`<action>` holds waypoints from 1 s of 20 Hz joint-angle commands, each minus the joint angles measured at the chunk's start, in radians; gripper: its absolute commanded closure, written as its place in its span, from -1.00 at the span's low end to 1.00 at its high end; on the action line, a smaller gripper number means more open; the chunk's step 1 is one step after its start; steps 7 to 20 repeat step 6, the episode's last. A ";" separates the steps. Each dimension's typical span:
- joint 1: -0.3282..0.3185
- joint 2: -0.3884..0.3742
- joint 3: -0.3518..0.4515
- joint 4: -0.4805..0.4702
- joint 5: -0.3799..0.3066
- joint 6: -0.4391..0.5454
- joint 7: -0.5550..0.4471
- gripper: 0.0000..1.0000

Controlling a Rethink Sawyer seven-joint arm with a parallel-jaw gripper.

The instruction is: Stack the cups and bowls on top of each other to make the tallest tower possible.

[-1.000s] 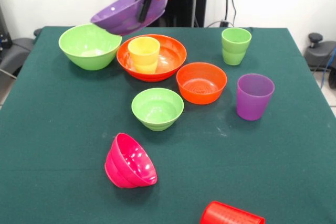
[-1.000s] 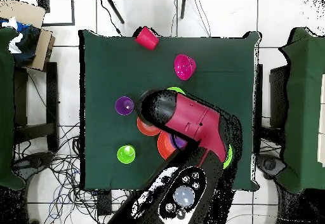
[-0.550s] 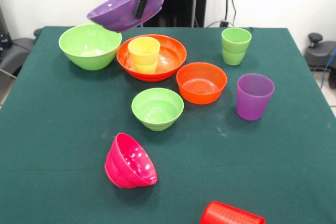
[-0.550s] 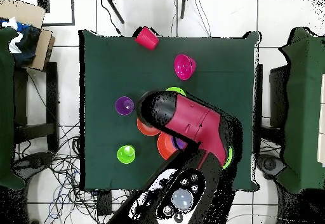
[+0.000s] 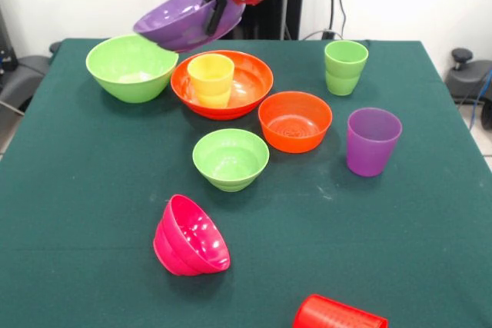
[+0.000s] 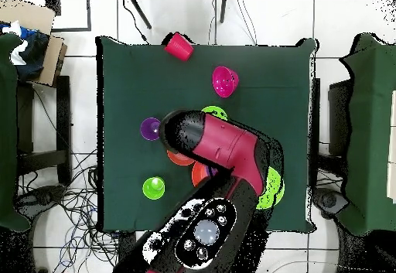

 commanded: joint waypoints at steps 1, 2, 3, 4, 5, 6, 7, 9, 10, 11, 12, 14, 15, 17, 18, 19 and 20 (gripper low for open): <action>0.024 0.138 0.039 -0.070 0.002 0.045 0.232 1.00; 0.024 0.143 0.039 -0.067 0.005 0.034 0.230 1.00; 0.025 0.147 0.037 -0.066 0.007 0.026 0.228 1.00; 0.024 0.151 0.036 -0.065 0.009 0.019 0.227 1.00; 0.025 0.155 0.035 -0.065 0.010 0.012 0.227 1.00; 0.024 0.159 0.035 -0.065 0.013 0.005 0.227 1.00; 0.024 0.159 0.035 -0.065 0.013 0.005 0.227 1.00; 0.024 0.159 0.035 -0.065 0.013 0.005 0.227 1.00; 0.024 0.159 0.035 -0.065 0.013 0.005 0.227 1.00; 0.024 0.159 0.035 -0.065 0.013 0.005 0.227 1.00; 0.024 0.159 0.035 -0.065 0.013 0.005 0.227 1.00; 0.024 0.159 0.035 -0.065 0.013 0.005 0.227 1.00; 0.024 0.159 0.035 -0.065 0.013 0.005 0.227 1.00; 0.024 0.159 0.035 -0.065 0.013 0.005 0.227 1.00; 0.024 0.159 0.035 -0.065 0.013 0.005 0.227 1.00; 0.024 0.159 0.035 -0.065 0.013 0.005 0.227 1.00; 0.024 0.159 0.035 -0.065 0.013 0.005 0.227 1.00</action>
